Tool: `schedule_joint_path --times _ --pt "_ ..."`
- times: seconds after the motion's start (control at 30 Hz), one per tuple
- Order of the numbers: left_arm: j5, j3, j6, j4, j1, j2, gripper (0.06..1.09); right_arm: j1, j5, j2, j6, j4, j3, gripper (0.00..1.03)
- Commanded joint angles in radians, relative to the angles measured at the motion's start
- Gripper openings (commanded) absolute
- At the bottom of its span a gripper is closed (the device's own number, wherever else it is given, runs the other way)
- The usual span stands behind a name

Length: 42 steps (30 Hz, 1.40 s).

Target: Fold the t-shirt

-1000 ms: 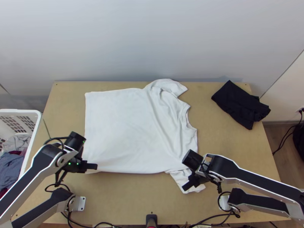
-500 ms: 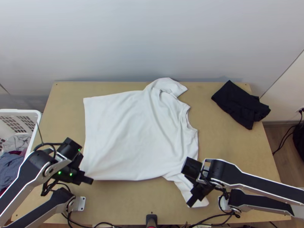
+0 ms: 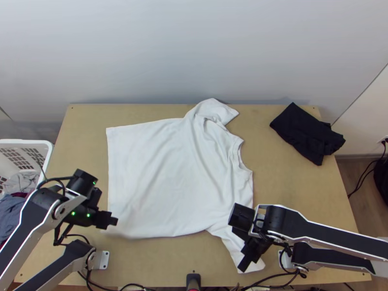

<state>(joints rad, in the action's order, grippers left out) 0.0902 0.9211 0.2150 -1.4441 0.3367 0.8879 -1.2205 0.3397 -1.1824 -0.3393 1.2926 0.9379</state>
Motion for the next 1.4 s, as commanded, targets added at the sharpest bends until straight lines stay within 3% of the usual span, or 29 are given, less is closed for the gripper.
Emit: schedule_joint_path --times 0.0,0.2,0.3,0.5,0.6,0.77,0.97,1.1,1.3,1.37 --pt "-0.004 0.039 -0.022 0.021 -0.07 0.043 0.99 0.01 -0.002 -0.011 0.002 -0.004 0.045 0.34" --pt "-0.046 0.101 -0.028 0.048 -0.107 0.103 1.03 0.016 -0.018 -0.013 0.002 -0.026 0.05 0.45" --pt "-0.046 0.205 -0.029 0.093 -0.2 0.181 1.03 0.059 -0.038 -0.01 0.003 -0.026 0.075 0.45" --pt "-0.055 0.433 0.015 0.251 -0.303 0.384 1.04 0.239 -0.073 0.012 0.048 -0.05 0.193 0.45" --pt "-0.056 0.533 0.057 0.277 -0.312 0.496 1.04 0.362 -0.077 0.043 0.056 -0.154 0.246 0.47" --pt "-0.204 0.59 0.063 0.416 -0.301 0.629 1.04 0.547 -0.085 -0.016 0.089 -0.217 0.345 0.8" --pt "-0.268 0.601 0.078 0.53 -0.28 0.73 1.04 0.701 -0.097 -0.134 0.089 -0.331 0.423 0.99" --pt "-0.276 0.556 0.07 0.668 -0.272 0.79 1.04 0.802 -0.116 -0.272 0.08 -0.351 0.569 0.99" --pt "-0.277 0.601 0.037 0.7 -0.274 0.951 1.04 0.888 -0.197 -0.436 0.072 -0.483 0.728 0.99" --pt "-0.339 0.608 0.038 0.729 -0.269 0.985 1.04 0.911 -0.196 -0.516 0.074 -0.475 0.803 0.99"
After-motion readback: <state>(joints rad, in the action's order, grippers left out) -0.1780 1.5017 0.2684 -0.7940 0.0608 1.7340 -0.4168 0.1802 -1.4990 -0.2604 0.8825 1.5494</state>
